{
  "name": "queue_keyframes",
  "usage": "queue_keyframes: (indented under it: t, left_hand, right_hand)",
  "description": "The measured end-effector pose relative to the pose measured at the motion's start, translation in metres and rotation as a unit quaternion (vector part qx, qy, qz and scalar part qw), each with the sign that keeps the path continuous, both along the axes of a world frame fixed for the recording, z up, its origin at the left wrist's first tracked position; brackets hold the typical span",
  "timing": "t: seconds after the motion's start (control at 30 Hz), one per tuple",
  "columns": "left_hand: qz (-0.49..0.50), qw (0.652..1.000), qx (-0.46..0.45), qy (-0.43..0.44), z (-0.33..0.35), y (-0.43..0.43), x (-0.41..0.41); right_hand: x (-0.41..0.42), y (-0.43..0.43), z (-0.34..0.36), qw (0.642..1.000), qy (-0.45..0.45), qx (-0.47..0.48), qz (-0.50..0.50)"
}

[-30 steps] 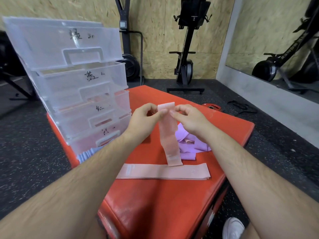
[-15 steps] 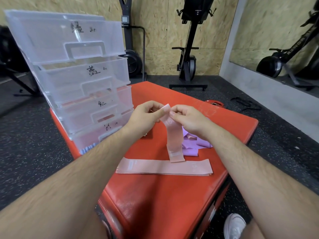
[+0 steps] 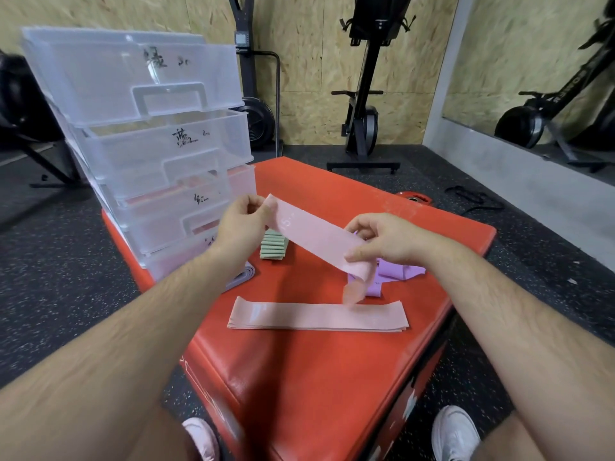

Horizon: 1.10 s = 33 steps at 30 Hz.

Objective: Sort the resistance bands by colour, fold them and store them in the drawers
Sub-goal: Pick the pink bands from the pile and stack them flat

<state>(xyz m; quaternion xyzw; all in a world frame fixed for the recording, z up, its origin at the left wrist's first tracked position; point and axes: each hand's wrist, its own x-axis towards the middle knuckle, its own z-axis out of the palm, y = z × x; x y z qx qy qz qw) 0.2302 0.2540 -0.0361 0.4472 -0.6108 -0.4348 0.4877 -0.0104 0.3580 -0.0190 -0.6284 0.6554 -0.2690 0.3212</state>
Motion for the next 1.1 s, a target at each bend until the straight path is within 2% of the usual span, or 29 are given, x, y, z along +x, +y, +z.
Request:
queue_keyframes:
  t: [0.17, 0.47, 0.93, 1.0, 1.1]
  left_hand:
    - [0.027, 0.999, 0.013, -0.026, -0.01, -0.006, 0.03]
    - [-0.032, 0.986, 0.065, -0.149, -0.04, 0.009, 0.066]
    - [-0.014, 0.961, 0.111, -0.253, -0.071, 0.032, 0.063]
    - [-0.01, 0.956, 0.123, -0.266, -0.073, 0.031, 0.064]
    - [-0.012, 0.95, 0.127, -0.286, -0.079, 0.029, 0.067]
  right_hand:
    - [-0.033, 0.023, 0.001, 0.998, 0.043, 0.042, -0.01]
    - [-0.043, 0.049, -0.025, 0.996, -0.035, 0.044, -0.075]
    - [-0.036, 0.058, -0.059, 0.984, -0.1, 0.092, -0.117]
    - [-0.037, 0.058, -0.063, 0.985, -0.085, 0.074, -0.134]
    - [-0.035, 0.057, -0.074, 0.985, 0.042, 0.038, -0.162]
